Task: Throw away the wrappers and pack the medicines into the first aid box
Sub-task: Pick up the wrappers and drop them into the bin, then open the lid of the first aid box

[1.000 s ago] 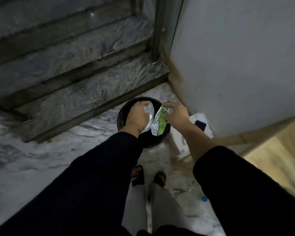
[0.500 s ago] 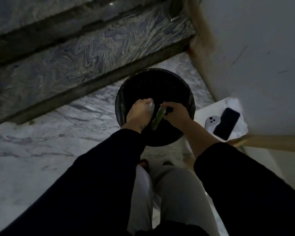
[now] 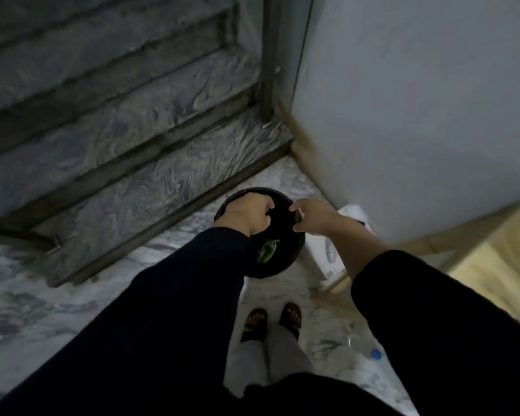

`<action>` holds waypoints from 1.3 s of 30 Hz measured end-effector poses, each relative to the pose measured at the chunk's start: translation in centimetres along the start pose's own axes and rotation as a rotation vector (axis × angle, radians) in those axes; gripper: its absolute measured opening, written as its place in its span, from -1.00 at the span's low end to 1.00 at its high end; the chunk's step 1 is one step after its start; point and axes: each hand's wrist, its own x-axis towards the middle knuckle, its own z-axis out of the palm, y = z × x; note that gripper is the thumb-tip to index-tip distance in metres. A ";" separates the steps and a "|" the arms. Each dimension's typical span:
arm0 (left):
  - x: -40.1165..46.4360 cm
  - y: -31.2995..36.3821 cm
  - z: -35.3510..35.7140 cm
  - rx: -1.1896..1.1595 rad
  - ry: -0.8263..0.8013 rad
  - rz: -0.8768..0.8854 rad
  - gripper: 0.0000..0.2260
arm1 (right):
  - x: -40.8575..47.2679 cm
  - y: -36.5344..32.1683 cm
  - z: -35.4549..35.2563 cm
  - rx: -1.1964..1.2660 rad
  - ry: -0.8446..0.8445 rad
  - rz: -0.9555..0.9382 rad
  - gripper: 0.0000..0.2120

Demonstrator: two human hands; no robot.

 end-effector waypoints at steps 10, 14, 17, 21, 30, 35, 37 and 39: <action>-2.7 15.9 -6.4 0.361 0.063 0.368 -0.64 | -14.1 5.9 -9.2 0.166 0.364 0.192 -0.47; -3.4 24.2 -5.1 0.464 0.052 0.575 -0.57 | -20.0 11.0 -10.2 0.221 0.530 0.327 -0.46; -4.5 30.1 -2.5 0.524 0.065 0.743 -0.56 | -24.8 15.2 -9.9 0.226 0.639 0.442 -0.46; -6.1 37.0 1.5 0.443 0.025 0.942 -0.56 | -30.4 21.1 -8.3 0.230 0.721 0.610 -0.46; -3.4 43.8 8.8 0.488 0.031 1.078 -0.37 | -32.5 29.3 -3.9 0.144 0.912 0.729 -0.32; -1.3 44.2 11.3 0.548 0.160 1.136 -0.31 | -30.1 32.3 -2.4 -0.084 0.996 0.677 -0.24; -0.6 44.1 12.0 0.550 0.236 1.156 -0.30 | -29.4 33.3 -1.8 -0.184 1.017 0.682 -0.20; -0.1 43.9 12.4 0.548 0.281 1.166 -0.30 | -28.7 34.1 -1.3 -0.259 1.053 0.675 -0.21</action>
